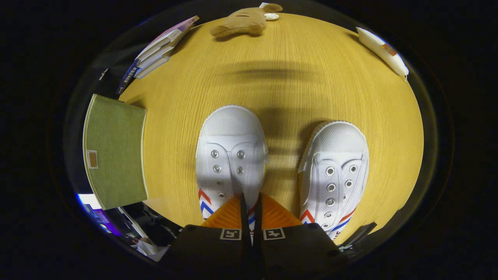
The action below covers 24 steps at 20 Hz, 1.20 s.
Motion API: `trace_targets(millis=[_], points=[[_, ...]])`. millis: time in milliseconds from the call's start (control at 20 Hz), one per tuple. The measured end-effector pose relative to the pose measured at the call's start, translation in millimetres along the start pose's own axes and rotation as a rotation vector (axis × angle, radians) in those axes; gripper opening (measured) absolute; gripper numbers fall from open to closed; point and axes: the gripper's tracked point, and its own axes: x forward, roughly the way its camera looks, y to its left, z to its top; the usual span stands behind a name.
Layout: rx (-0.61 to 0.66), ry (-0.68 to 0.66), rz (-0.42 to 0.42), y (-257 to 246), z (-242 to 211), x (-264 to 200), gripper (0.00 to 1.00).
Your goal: Open the storage box then place both shoes into the box .Put the left shoe in first, then the right shoe, with the right side of both shoes facing outward in a uniform manner.
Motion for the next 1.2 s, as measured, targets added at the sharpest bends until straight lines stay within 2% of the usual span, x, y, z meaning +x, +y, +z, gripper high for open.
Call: trace_targets(millis=[100, 200, 400, 550, 900, 1200], points=[[0.084, 0.004, 0.083, 16, -7, -11, 0.05], [0.124, -0.007, 0.117, 23, -12, -19, 0.05], [0.139, -0.049, 0.117, 33, -18, -37, 0.05], [0.163, -0.086, 0.167, 61, -16, -65, 0.05], [0.116, -0.202, 0.317, 167, 15, -153, 0.05], [0.066, -0.228, 0.435, 282, 37, -190, 0.05]])
